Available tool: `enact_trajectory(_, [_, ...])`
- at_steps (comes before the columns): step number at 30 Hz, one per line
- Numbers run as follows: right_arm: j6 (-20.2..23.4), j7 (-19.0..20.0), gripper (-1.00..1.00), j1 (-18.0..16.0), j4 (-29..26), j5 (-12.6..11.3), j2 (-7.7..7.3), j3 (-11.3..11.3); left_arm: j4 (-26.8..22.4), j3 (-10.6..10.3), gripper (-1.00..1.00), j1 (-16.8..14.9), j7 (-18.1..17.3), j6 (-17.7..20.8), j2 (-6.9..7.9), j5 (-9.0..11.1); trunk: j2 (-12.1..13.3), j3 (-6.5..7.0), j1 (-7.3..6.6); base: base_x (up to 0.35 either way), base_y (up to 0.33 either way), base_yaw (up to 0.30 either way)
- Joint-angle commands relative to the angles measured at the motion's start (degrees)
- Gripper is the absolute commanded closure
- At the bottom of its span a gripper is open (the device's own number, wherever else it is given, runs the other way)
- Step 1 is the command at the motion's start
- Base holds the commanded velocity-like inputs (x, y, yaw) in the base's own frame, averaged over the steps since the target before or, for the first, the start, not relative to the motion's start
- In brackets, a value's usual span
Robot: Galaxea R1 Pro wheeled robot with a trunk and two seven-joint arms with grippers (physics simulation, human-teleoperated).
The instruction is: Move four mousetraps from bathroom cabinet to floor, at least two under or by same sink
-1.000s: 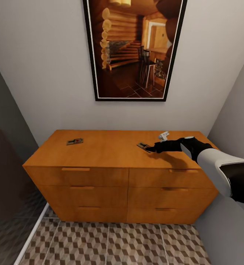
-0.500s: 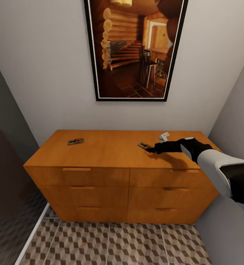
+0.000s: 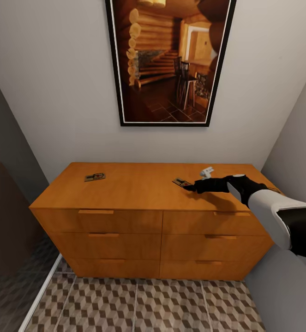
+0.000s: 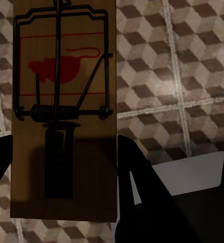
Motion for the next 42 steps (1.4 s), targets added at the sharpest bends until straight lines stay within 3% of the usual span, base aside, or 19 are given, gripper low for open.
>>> enact_trajectory(1, [0.3,-0.3,-1.0,0.1,0.1,1.2,-0.09,2.5,0.1,-0.5,1.0,-0.1,0.3,-0.2,-0.04,0.0,0.0,-0.11,0.0,0.0,0.0,0.0])
enact_trajectory(23, [0.3,-0.8,-1.0,0.3,0.1,1.2,-0.17,2.5,0.1,-0.5,1.0,-0.1,0.2,-0.2,-0.04,0.0,0.0,-0.27,0.0,0.0,0.0,0.0])
enact_trajectory(42, [0.4,-3.4,-1.0,0.3,0.1,1.5,-0.17,2.5,0.1,-0.5,1.0,-0.1,0.2,-0.3,0.04,0.0,0.0,-0.27,0.0,0.0,0.0,0.0])
